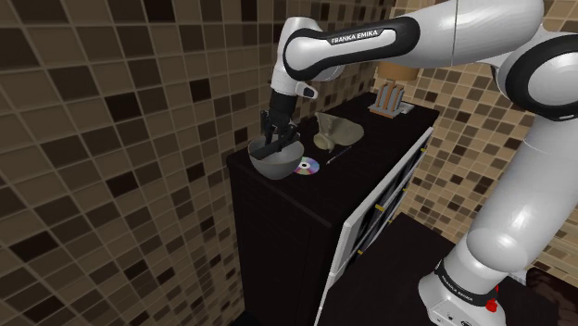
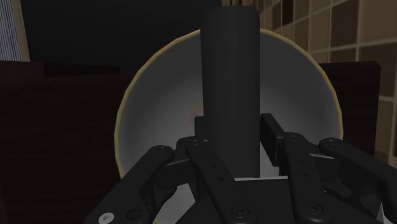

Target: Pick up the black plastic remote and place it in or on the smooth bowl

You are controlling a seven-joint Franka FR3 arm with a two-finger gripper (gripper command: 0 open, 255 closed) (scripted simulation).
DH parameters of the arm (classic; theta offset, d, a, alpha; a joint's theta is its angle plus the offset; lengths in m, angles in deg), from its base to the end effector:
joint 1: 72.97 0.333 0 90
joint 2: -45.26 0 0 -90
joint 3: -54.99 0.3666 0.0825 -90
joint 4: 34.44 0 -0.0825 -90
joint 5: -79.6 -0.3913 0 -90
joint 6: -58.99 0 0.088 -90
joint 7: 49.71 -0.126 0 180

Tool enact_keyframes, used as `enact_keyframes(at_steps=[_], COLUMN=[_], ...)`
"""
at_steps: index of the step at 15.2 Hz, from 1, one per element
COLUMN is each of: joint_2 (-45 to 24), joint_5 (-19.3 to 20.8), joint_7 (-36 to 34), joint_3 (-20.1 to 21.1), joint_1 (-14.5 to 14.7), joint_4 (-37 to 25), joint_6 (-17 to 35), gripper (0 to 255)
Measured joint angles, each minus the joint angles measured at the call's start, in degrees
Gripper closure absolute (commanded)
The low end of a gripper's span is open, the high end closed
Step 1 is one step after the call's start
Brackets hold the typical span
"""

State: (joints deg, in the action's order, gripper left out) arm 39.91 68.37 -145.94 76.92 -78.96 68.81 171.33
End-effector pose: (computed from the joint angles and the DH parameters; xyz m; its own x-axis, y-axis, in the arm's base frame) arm 0.5830 0.1753 0.5297 0.1001 -0.9693 -0.2245 -0.9948 -0.0939 -0.0383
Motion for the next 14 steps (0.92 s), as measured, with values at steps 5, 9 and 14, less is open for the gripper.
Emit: enact_keyframes(at_steps=[5,9,14], joint_2=[-0.2,0.12,0.93], joint_5=[0.01,-0.07,-0.1], joint_7=[0.09,0.12,0.01], joint_3=[-0.04,-0.11,-0.53], joint_1=[-0.04,-0.15,-0.73], joint_4=[0.16,-0.37,-5.26], joint_6=[0.04,-0.83,-6.55], gripper=[0,0,0])
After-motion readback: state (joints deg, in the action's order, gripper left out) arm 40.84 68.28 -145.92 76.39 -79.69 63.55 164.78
